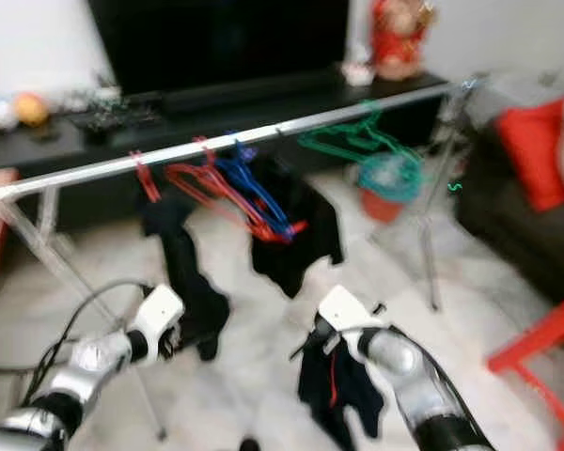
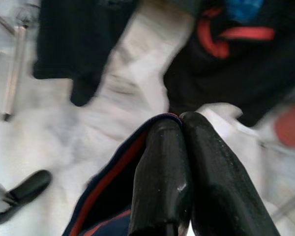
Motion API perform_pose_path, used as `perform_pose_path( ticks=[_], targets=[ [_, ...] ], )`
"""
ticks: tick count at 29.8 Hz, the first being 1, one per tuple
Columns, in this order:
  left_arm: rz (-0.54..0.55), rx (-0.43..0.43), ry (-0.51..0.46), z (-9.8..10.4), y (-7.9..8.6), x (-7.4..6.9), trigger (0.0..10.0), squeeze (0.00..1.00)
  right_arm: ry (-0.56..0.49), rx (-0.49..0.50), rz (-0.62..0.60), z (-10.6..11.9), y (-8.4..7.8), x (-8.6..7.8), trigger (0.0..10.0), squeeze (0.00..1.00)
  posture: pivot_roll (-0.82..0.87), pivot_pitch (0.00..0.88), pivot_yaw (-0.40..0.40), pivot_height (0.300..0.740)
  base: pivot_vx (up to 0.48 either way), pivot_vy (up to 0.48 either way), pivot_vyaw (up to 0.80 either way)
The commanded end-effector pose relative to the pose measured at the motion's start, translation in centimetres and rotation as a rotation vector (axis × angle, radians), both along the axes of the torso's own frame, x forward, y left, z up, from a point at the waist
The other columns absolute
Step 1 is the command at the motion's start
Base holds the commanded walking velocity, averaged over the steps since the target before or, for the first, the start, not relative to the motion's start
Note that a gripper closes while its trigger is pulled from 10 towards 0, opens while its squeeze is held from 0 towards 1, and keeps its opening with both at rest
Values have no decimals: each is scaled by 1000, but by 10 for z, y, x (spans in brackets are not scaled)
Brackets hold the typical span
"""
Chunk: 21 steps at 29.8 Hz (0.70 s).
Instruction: Hang hanger
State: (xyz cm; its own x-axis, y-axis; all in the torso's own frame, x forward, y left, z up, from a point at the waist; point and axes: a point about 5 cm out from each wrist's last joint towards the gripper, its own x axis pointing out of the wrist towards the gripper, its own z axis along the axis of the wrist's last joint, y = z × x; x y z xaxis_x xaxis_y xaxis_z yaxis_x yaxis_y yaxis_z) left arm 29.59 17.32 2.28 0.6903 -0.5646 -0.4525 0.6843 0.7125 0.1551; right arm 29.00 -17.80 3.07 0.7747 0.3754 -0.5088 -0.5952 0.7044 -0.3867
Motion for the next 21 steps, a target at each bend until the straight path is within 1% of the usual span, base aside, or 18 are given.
perform_pose_path(
  ticks=[1, 4, 11, 15, 17, 19, 21],
  targets=[
    [-20, 13, -24, 7, -4, 6, 10000, 0, -16, 15, -10, 4, -2, 3, 10000, 8, -11, 2, 59, 740, 0, 0, 0],
    [-24, 14, -24, 7, -4, 6, 10000, 0, -15, 25, -30, 4, -3, 3, 10000, 8, -10, 8, 62, 740, 0, 0, 0],
    [-29, 20, -26, 6, -4, 6, 10000, 0, -32, 56, -74, 7, -6, 6, 10000, 4, -11, 10, 62, 740, 0, -255, 0],
    [-32, 19, -27, 6, -4, 6, 10000, 0, -62, 116, -164, 13, -12, 12, 10000, 0, -10, 10, 63, 740, 0, -257, 0],
    [-32, 20, -27, 6, -4, 6, 10000, 0, -60, 119, -187, 13, -13, 14, 10000, 0, -10, 10, 63, 740, 0, -274, 0],
    [-33, 21, -28, 7, -4, 6, 10000, 0, -58, 135, -222, 14, -17, 15, 10000, 0, -10, 10, 63, 740, 0, -306, -678],
    [-33, 20, -28, 7, -4, 6, 10000, 0, -62, 140, -226, 15, -17, 15, 10000, 0, -11, 9, 64, 740, 0, -319, -769]
  ],
)
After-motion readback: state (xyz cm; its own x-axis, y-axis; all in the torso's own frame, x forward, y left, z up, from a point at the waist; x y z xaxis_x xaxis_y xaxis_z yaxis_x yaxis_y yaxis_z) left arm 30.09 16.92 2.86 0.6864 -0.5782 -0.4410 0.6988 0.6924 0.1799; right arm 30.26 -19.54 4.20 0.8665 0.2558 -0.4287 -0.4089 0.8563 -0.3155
